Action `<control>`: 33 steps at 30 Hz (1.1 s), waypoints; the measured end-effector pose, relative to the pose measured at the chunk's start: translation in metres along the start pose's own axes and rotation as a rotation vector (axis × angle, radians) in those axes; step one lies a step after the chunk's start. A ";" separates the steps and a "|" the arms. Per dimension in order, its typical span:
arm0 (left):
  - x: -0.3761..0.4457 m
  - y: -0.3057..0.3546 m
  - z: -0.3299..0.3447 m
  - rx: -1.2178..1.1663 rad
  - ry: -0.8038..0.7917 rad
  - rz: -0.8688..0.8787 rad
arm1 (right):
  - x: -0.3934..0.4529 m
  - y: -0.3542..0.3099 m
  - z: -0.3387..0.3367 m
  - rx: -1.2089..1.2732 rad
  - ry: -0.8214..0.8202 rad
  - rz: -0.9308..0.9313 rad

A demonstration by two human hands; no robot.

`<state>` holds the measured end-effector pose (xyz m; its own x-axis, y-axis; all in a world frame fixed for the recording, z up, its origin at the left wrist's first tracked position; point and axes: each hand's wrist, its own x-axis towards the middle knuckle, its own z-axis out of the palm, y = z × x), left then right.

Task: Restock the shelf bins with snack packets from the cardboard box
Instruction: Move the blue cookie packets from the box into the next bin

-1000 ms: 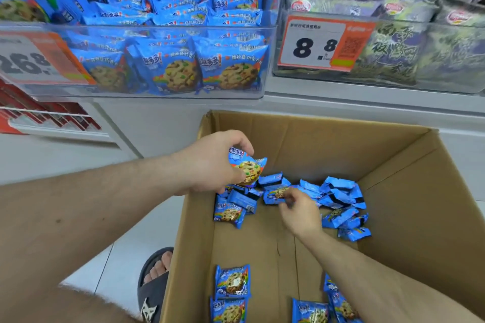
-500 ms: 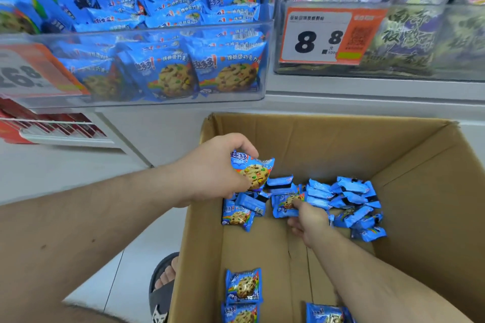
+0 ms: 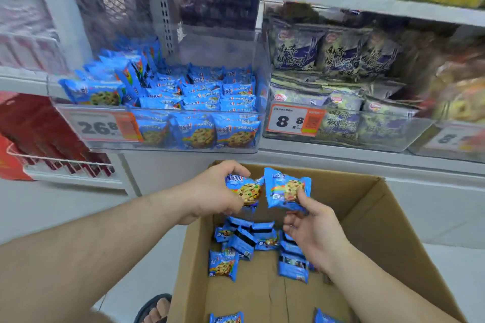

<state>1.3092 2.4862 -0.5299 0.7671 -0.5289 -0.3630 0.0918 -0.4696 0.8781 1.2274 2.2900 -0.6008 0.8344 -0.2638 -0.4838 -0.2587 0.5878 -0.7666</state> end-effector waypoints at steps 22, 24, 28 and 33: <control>-0.077 0.007 -0.107 -0.239 0.172 0.434 | -0.059 -0.062 0.179 -1.030 -0.431 -0.717; -0.080 0.002 -0.119 -0.260 0.209 0.456 | -0.057 -0.065 0.197 -1.124 -0.456 -0.763; -0.084 -0.005 -0.142 -0.289 0.334 0.517 | -0.048 -0.066 0.233 -1.154 -0.527 -0.739; -0.085 -0.011 -0.167 -0.448 0.497 0.606 | -0.024 -0.074 0.281 -1.029 -0.593 -0.587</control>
<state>1.3483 2.6543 -0.4567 0.9406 -0.1809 0.2872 -0.2589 0.1648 0.9517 1.3636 2.4679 -0.4142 0.9652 0.2482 0.0824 0.1822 -0.4123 -0.8927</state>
